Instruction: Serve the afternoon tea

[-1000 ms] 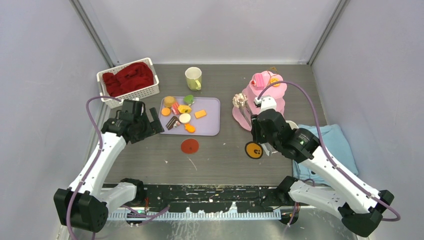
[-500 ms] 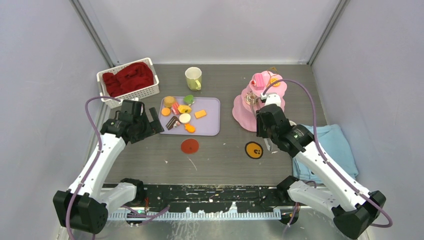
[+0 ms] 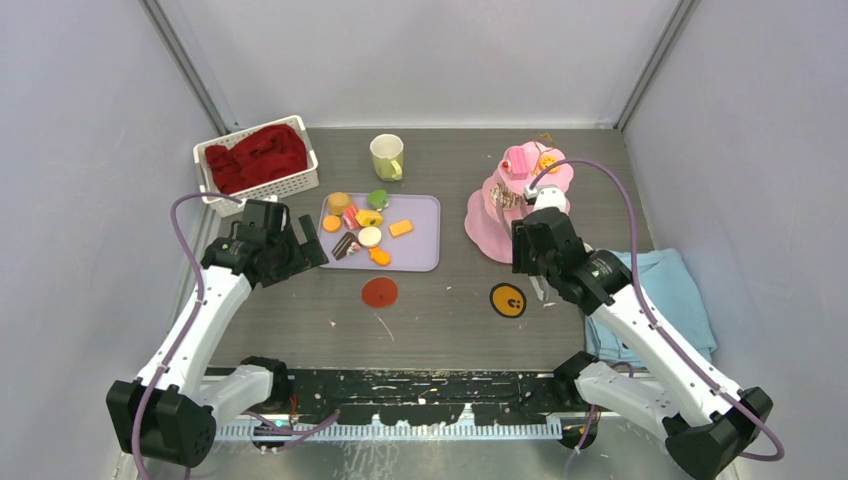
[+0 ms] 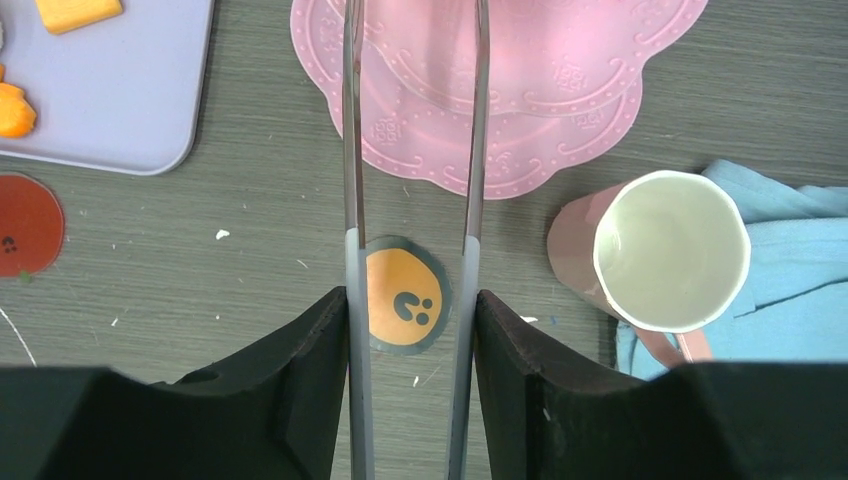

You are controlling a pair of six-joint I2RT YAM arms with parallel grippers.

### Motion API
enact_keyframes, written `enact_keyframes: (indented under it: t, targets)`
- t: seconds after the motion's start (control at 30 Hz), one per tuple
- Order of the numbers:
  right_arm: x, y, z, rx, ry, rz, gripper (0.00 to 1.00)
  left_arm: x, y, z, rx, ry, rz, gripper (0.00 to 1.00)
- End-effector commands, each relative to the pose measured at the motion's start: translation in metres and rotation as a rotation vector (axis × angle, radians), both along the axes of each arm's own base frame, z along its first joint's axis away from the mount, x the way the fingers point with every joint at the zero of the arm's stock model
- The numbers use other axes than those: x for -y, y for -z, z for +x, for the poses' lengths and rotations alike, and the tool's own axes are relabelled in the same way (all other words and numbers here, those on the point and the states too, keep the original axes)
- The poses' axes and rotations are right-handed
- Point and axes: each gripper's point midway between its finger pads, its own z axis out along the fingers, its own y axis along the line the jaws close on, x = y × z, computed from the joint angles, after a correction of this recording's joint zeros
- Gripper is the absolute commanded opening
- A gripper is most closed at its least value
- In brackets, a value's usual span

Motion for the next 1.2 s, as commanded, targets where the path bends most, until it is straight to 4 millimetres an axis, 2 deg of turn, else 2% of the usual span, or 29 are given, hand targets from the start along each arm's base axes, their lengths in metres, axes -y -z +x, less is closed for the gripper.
enact_keyframes:
  t: [0.0,0.23,0.37,0.47,0.6,0.77,0.97,1.17]
  targets:
    - [0.003,-0.042,0.0,0.101,0.009,0.056,0.51,0.004,-0.01,0.007,0.042,0.015,-0.009,1.0]
    - [0.014,-0.072,-0.027,0.094,-0.009,0.08,0.42,0.002,-0.012,0.01,0.044,0.017,0.001,1.0]
    - [0.006,-0.066,-0.042,0.019,-0.098,0.078,0.28,0.004,-0.01,0.01,0.037,0.019,-0.007,1.0]
    - [-0.015,-0.067,-0.051,-0.018,-0.205,0.149,0.11,0.004,-0.011,0.01,0.038,0.018,-0.008,1.0]
    - [-0.032,-0.062,-0.047,-0.021,-0.265,0.188,0.02,0.003,-0.011,0.009,0.044,0.009,-0.004,1.0]
    - [-0.061,-0.049,-0.037,-0.035,-0.34,0.236,0.01,-0.001,-0.014,0.009,0.054,-0.001,0.011,1.0]
    - [-0.109,-0.035,-0.032,-0.038,-0.44,0.235,0.01,-0.003,-0.014,0.008,0.054,-0.007,0.019,1.0]
    - [-0.154,-0.018,-0.013,-0.029,-0.485,0.201,0.01,-0.005,-0.013,0.007,0.047,-0.013,0.027,1.0]
